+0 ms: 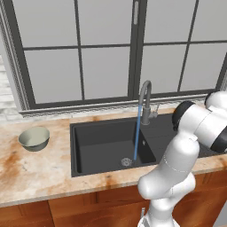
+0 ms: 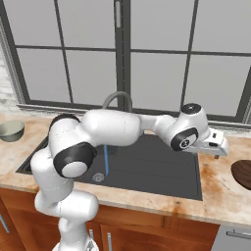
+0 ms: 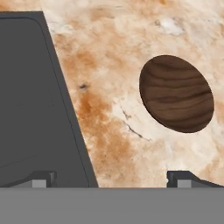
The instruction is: Rinse each bowl for a few seconds and place them down in the sink or on the counter.
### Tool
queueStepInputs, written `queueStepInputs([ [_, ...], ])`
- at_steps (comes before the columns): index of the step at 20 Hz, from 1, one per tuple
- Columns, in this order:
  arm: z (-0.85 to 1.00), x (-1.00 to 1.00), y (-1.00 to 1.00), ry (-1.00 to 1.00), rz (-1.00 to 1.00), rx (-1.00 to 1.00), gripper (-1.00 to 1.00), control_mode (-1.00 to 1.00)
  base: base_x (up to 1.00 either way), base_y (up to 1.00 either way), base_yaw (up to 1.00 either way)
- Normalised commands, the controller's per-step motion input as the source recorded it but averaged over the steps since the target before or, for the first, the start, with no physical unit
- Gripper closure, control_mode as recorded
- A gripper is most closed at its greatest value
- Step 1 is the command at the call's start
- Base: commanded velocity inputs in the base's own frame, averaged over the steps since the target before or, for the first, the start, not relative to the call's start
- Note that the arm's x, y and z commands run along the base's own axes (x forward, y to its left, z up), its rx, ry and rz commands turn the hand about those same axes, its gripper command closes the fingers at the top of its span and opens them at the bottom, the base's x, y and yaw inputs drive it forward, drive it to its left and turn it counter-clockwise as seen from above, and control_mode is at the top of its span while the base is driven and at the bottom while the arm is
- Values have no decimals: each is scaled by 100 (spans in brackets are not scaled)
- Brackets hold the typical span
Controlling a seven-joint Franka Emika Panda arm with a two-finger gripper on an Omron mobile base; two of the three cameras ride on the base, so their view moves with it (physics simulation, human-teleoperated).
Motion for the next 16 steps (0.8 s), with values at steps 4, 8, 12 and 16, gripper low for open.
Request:
queueStepInputs([
  [4,-13,0,-32,2,1,0,-100,-100,0,0,0],
  [8,-11,0,-31,1,1,0,-100,-100,0,0,0],
  [12,-14,-2,-31,0,2,0,-100,-100,0,0,0],
  [16,-8,0,-30,0,3,0,-100,-100,0,0,0],
])
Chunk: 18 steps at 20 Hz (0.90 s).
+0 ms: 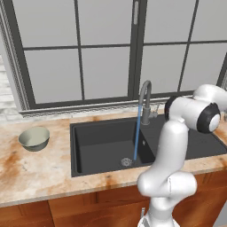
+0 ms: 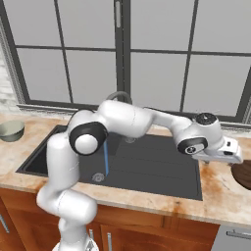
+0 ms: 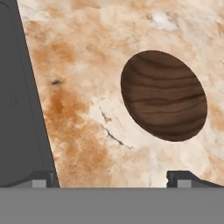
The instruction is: Rinse each bowl for a few seconds and place them down in the sink or on the counter.
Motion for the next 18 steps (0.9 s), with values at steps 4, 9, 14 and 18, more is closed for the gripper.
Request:
queueStepInputs([
  [4,-8,0,-29,0,2,0,-100,-100,0,0,0],
  [9,-13,0,-18,0,3,0,-100,-100,0,0,0],
  [14,-18,0,-2,-1,5,-3,-100,-100,0,0,0],
  [18,-20,0,0,0,4,-5,-100,-100,0,0,0],
])
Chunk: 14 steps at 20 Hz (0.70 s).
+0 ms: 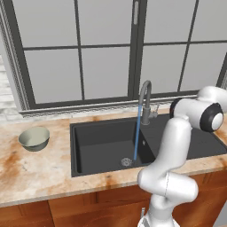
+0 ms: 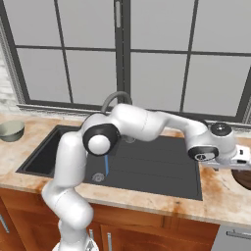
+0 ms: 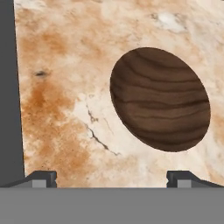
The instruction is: Rinse each bowl for a few seconds and place them down in the sink or on the counter.
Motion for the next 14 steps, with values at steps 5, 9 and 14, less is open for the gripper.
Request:
queueStepInputs([
  [5,-27,5,1,0,2,-10,-100,-100,0,0,0],
  [9,-13,24,0,8,0,-2,-100,-100,0,0,0],
  [14,-13,35,-4,8,1,0,-100,-100,0,0,0],
])
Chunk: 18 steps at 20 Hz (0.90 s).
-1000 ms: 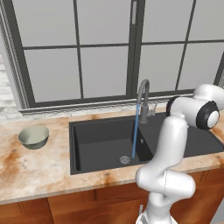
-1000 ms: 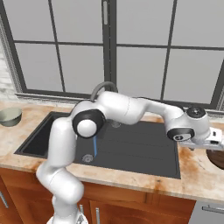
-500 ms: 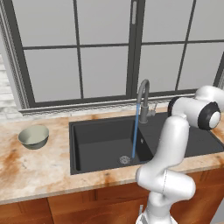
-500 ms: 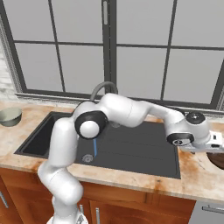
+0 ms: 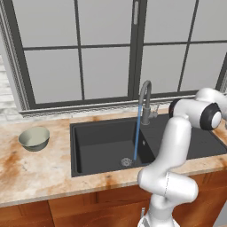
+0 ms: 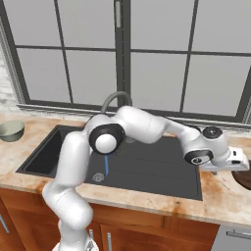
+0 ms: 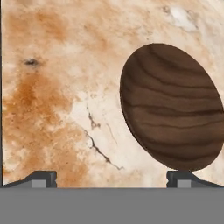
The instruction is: Rinse each bowl for a few seconds and place them down in the sink or on the counter.
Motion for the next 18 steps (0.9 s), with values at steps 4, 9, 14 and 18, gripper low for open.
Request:
queueStepInputs([
  [4,-5,31,-23,8,1,0,-100,-100,0,0,0],
  [9,-13,27,-23,8,1,0,-100,-100,0,0,0],
  [14,-19,23,-20,7,1,0,-100,-100,0,0,0],
  [18,-14,21,-30,6,1,1,-100,-100,0,0,0],
])
